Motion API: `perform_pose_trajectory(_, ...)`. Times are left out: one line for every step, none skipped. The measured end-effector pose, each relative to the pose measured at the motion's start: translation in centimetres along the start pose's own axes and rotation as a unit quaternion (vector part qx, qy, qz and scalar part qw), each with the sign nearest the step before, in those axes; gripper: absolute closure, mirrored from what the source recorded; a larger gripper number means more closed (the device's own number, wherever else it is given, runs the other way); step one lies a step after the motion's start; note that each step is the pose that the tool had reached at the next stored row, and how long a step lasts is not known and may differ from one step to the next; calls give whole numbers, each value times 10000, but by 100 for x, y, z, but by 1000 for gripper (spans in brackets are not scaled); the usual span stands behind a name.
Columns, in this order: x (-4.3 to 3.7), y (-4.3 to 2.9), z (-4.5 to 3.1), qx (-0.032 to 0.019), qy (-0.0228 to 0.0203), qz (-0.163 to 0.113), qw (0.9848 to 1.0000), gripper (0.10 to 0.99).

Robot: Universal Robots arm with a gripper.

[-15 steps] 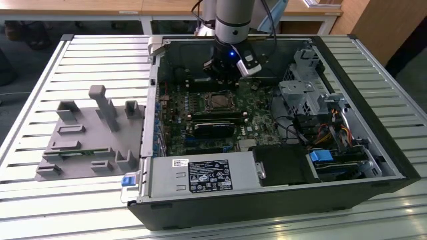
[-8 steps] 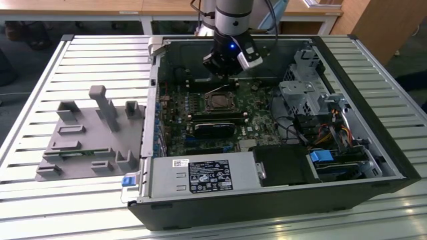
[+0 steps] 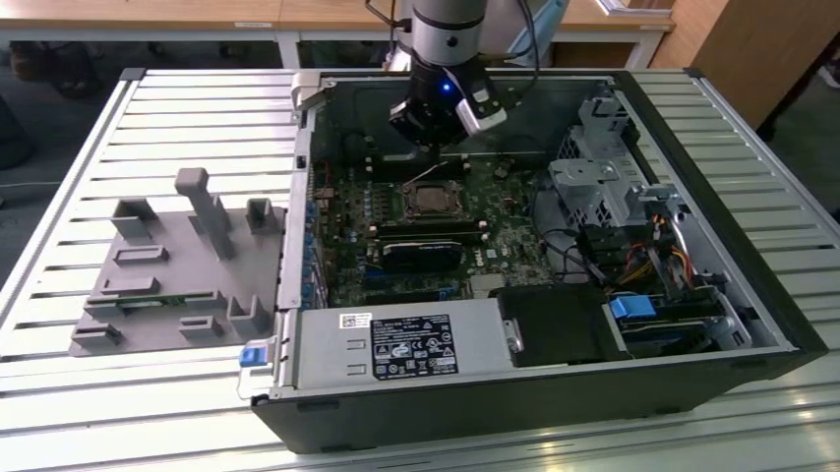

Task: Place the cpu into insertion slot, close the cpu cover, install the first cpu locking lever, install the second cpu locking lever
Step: 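Install the first cpu locking lever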

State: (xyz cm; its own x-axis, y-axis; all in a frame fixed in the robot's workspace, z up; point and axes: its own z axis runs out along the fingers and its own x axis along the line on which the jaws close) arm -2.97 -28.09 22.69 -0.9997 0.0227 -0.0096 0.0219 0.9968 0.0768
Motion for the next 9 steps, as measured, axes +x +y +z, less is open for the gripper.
perform_pose_trajectory(14, 0, -6, -5, -1, 0, 10000, 980)
perform_pose_trajectory(24, 1, -14, -10, -2, 0, 10000, 980)
perform_pose_trajectory(31, 1, -22, -13, -4, 0, 10000, 980)
perform_pose_trajectory(35, 2, -32, -16, -4, 0, 10000, 980)
perform_pose_trajectory(37, 2, -42, -25, -4, 0, 10000, 980)
perform_pose_trajectory(39, 1, -49, -49, -4, -1, 10000, 980)
perform_pose_trajectory(40, -1, -53, -88, -4, 0, 10000, 980)
perform_pose_trajectory(40, -4, -57, -141, -3, 1, 9999, 980)
perform_pose_trajectory(42, -7, -61, -192, -1, 2, 9998, 980)
